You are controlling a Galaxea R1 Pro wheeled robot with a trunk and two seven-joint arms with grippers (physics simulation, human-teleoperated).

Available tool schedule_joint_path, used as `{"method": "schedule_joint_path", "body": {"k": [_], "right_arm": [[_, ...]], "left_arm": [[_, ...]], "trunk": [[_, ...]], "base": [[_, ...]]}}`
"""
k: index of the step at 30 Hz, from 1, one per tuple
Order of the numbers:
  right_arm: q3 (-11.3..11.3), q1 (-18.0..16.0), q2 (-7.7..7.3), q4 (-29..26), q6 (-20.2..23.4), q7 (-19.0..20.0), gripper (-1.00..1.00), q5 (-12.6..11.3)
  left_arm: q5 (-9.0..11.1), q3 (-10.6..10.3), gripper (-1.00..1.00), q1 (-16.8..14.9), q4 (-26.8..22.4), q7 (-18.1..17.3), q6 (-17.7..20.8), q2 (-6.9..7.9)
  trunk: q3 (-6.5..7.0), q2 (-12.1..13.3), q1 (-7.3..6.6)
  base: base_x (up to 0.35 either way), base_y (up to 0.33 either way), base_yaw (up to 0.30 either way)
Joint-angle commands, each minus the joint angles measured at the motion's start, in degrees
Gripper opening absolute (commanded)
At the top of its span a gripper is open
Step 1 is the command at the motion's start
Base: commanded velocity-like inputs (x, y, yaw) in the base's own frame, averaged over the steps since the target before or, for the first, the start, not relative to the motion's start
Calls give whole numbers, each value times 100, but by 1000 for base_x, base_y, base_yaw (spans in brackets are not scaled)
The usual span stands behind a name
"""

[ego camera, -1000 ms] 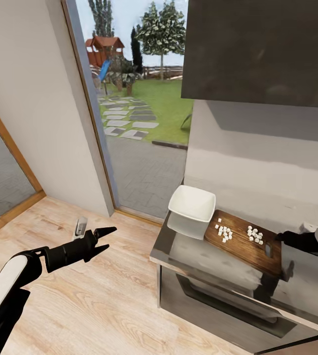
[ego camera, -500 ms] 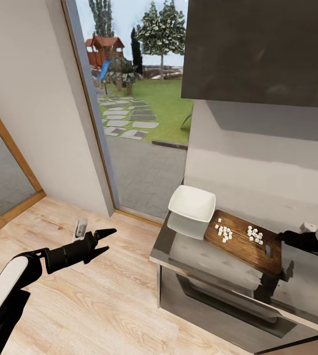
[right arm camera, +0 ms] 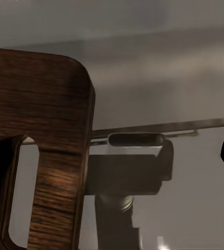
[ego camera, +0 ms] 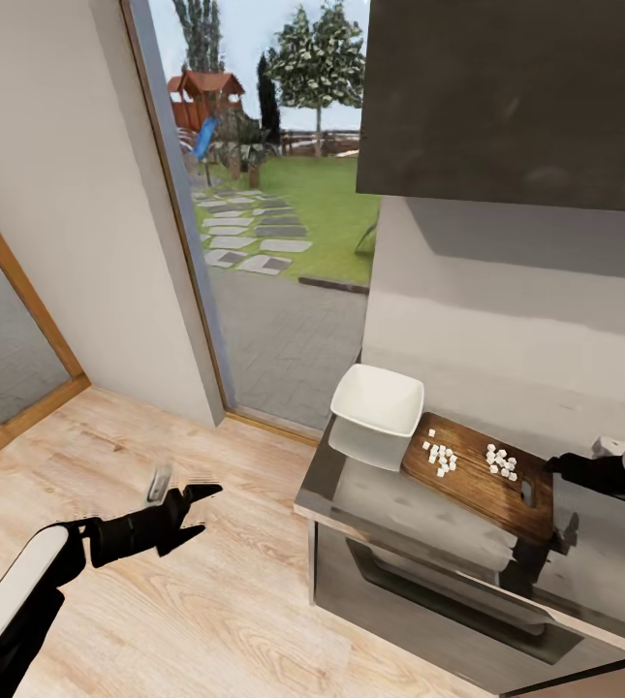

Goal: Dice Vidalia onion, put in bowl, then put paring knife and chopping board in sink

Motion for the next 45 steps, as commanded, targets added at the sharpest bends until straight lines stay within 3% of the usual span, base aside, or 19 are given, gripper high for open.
{"method": "schedule_joint_path", "body": {"k": [1, 5, 8, 11, 18, 45], "right_arm": [[3, -5, 2, -5, 19, -55, 100, -36], [9, -5, 37, -5, 19, -51, 100, 162], [17, -5, 74, -5, 19, -48, 100, 276], [26, -2, 90, -5, 19, -51, 100, 304], [194, 5, 103, -72, 19, -55, 100, 316], [407, 91, 75, -257, 19, -38, 100, 308]], "left_arm": [[63, -5, 100, 28, 68, 51, -1, 7], [-28, 2, 100, 76, 186, 47, -7, 15], [-346, 11, 100, 93, 330, 11, -11, -5], [-446, 13, 100, 96, 391, -22, -18, -20], [-491, 6, 100, 96, 429, -36, -35, -30], [-500, 12, 100, 91, 644, -46, -37, -31]], "trunk": [[-11, -12, 3], [-11, -12, 3], [-11, -12, 3], [-11, -12, 3], [-11, -12, 3], [-11, -12, 3]], "base": [[0, 0, 0], [0, 0, 0], [0, 0, 0], [0, 0, 0], [0, 0, 0], [0, 0, 0]]}}
